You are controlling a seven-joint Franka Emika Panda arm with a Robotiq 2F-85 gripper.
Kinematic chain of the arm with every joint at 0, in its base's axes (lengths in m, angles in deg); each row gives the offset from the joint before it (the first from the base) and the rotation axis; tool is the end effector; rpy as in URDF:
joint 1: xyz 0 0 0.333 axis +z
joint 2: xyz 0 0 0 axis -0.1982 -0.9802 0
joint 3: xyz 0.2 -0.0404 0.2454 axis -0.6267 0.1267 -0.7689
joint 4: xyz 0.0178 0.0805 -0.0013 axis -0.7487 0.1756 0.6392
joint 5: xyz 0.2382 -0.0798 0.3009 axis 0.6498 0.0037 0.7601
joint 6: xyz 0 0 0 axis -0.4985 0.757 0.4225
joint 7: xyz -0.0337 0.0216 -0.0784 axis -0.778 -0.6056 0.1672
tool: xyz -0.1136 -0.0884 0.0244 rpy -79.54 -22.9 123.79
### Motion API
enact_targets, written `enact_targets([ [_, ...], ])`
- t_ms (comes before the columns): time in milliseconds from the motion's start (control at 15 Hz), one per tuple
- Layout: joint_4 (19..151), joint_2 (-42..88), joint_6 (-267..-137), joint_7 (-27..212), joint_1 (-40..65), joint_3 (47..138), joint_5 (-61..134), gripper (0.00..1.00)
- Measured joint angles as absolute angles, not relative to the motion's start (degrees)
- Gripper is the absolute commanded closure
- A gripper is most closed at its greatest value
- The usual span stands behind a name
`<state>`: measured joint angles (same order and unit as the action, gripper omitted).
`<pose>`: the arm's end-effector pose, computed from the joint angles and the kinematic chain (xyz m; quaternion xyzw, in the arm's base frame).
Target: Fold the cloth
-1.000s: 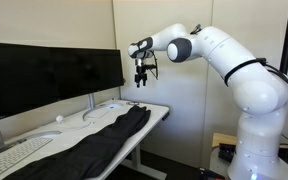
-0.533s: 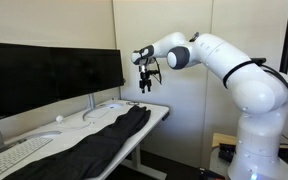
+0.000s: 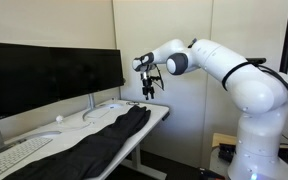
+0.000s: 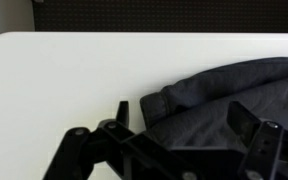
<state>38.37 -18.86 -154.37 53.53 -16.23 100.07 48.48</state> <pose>0.6280 -0.4051 0.2518 -0.9887 0.0147 0.1248 0.0813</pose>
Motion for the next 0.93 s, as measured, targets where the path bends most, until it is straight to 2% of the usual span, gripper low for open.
enact_targets([
  [933, 28.5, -29.0, -150.3, 55.8, -16.7, 99.1, 51.3, 0.00],
])
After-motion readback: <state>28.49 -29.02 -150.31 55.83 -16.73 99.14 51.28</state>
